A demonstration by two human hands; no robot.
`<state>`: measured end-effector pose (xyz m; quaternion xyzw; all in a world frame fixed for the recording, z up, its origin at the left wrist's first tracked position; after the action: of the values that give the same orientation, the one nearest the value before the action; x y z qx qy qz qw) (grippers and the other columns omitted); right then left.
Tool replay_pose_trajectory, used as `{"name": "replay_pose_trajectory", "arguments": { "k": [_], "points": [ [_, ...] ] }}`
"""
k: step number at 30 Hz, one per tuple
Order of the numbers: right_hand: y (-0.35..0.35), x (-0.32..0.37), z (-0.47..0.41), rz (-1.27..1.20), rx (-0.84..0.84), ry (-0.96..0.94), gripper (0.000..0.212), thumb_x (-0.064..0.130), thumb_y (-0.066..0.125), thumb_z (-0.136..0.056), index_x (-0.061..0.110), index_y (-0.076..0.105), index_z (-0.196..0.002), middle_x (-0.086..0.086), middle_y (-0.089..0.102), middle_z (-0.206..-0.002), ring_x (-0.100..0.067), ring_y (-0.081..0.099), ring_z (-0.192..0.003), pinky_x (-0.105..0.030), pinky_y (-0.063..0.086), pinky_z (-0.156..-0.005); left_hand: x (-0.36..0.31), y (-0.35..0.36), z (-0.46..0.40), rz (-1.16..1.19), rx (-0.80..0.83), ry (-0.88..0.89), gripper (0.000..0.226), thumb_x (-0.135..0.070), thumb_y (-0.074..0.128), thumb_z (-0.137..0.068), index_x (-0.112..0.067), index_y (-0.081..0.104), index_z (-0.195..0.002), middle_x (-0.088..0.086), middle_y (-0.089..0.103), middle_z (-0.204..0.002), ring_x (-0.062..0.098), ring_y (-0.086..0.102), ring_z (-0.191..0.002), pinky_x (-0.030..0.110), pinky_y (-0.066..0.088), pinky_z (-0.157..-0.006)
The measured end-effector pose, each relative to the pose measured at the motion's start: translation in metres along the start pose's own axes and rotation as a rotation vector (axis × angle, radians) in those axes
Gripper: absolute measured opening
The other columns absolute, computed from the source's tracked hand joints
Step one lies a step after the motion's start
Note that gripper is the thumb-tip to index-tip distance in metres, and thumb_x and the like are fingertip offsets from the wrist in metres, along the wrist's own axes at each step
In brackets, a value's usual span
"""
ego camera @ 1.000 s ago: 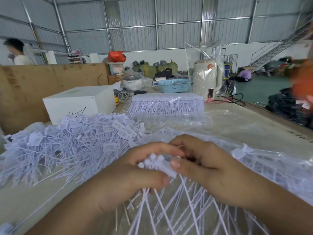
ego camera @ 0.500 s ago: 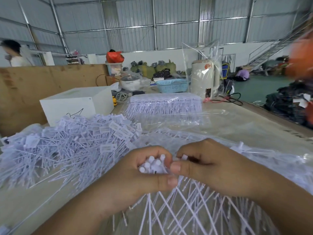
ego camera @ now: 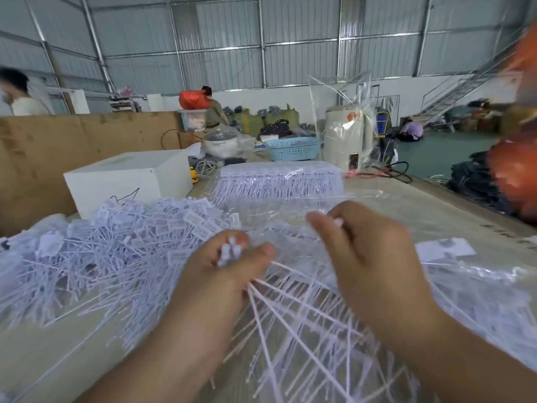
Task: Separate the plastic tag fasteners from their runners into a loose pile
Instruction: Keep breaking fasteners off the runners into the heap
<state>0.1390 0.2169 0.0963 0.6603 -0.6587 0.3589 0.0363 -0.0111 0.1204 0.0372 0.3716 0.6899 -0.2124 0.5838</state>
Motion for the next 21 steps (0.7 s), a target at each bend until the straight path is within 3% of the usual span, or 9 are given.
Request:
{"name": "replay_pose_trajectory", "arguments": {
  "k": [3,6,9,12,14,18,21],
  "points": [
    [-0.018,-0.011,-0.008,-0.129,-0.031,0.018,0.041,0.058,0.048,-0.092,0.024,0.053,-0.070,0.006,0.046,-0.050,-0.007,0.040,-0.043,-0.018,0.030,-0.042,-0.004,-0.013,-0.012,0.158,0.042,-0.033,0.027,-0.008,0.076,-0.065,-0.020,0.052,-0.059,0.000,0.040,-0.054,0.011,0.040,-0.043,0.024,0.041,-0.046],
    [0.008,-0.002,0.001,-0.175,0.219,-0.039,0.029,0.058,0.045,-0.093,0.032,0.054,-0.101,0.006,0.048,-0.055,-0.006,0.042,-0.043,-0.016,0.029,-0.042,-0.009,0.004,-0.006,0.040,0.248,-0.015,0.021,-0.004,0.074,-0.066,-0.019,0.059,-0.065,-0.001,0.045,-0.053,0.010,0.043,-0.043,0.018,0.038,-0.042],
    [0.037,0.014,0.018,-0.075,0.446,-0.159,0.054,0.067,0.032,-0.089,0.037,0.034,-0.134,0.014,0.054,-0.063,-0.003,0.053,-0.054,-0.018,0.037,-0.050,-0.008,0.030,0.013,-0.219,0.494,0.007,0.021,-0.016,0.074,-0.066,-0.027,0.069,-0.083,-0.008,0.059,-0.063,0.004,0.053,-0.052,0.015,0.041,-0.046],
    [0.044,0.023,0.028,-0.014,0.539,-0.227,0.069,0.072,0.023,-0.086,0.038,0.020,-0.146,0.021,0.052,-0.063,0.008,0.054,-0.067,-0.016,0.039,-0.061,-0.003,0.047,0.028,-0.265,0.679,-0.027,0.042,-0.020,0.069,-0.067,-0.036,0.068,-0.106,-0.015,0.061,-0.068,0.000,0.053,-0.058,0.014,0.042,-0.052],
    [0.046,0.028,0.031,0.024,0.564,-0.270,0.076,0.073,0.017,-0.085,0.034,0.016,-0.151,0.020,0.054,-0.068,0.007,0.053,-0.071,-0.016,0.040,-0.064,-0.003,0.051,0.029,-0.276,0.702,-0.023,0.040,-0.018,0.068,-0.068,-0.034,0.068,-0.104,-0.013,0.059,-0.067,0.001,0.050,-0.058,0.014,0.041,-0.053],
    [0.050,0.032,0.036,0.038,0.601,-0.278,0.082,0.076,0.010,-0.083,0.034,0.008,-0.152,0.014,0.059,-0.081,-0.001,0.056,-0.076,-0.020,0.045,-0.067,0.001,0.056,0.031,-0.247,0.788,-0.046,0.016,-0.017,0.071,-0.072,-0.029,0.070,-0.082,-0.010,0.059,-0.068,0.001,0.054,-0.061,0.014,0.044,-0.058],
    [0.050,0.036,0.036,-0.007,0.647,-0.278,0.068,0.074,0.017,-0.087,0.032,0.039,-0.136,0.012,0.062,-0.081,-0.004,0.060,-0.076,-0.024,0.048,-0.065,-0.002,0.053,0.031,-0.229,0.808,0.004,0.011,-0.023,0.074,-0.072,-0.032,0.068,-0.076,-0.015,0.059,-0.070,-0.001,0.056,-0.066,0.011,0.044,-0.062]
  ]
}}
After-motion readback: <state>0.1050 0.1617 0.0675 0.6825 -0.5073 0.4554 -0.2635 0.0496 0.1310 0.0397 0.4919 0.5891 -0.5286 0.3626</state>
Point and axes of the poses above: each hand's wrist, its own z-axis away from the middle knuckle, its own y-axis out of the palm, x = y × z, the point moved 10 cm from there along -z, towards the middle knuckle
